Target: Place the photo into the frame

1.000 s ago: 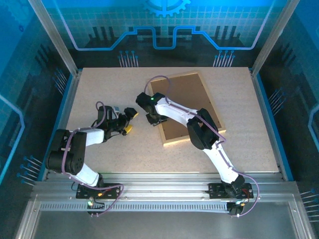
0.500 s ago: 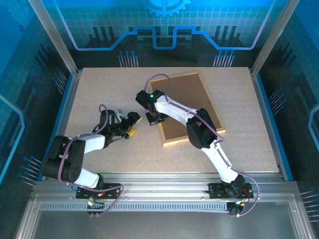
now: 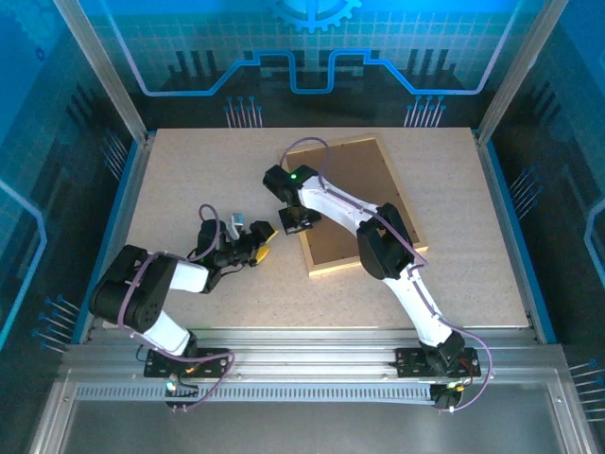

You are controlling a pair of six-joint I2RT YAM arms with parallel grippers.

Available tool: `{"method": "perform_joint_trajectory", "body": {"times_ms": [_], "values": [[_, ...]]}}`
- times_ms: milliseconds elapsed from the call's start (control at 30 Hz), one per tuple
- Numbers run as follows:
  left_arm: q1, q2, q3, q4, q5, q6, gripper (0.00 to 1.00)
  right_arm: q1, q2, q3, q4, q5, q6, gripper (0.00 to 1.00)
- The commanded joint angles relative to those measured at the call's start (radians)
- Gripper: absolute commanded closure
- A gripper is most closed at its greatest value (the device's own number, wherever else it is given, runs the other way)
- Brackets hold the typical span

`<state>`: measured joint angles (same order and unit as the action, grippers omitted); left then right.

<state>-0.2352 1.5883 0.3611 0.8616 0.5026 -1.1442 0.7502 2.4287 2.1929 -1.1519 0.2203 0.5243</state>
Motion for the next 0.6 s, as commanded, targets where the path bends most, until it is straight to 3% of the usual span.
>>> {"method": "perform_joint_trajectory", "body": {"times_ms": [0,567], "values": [[-0.021,0.033,-0.017,0.134,0.006,-0.035,0.17,-0.019,-0.010,0.046,0.002,-0.009,-0.015,1.00],[-0.069,0.049,-0.031,0.105,-0.015,0.003,0.18,-0.054,-0.032,0.059,-0.044,0.027,-0.042,1.00]]}}
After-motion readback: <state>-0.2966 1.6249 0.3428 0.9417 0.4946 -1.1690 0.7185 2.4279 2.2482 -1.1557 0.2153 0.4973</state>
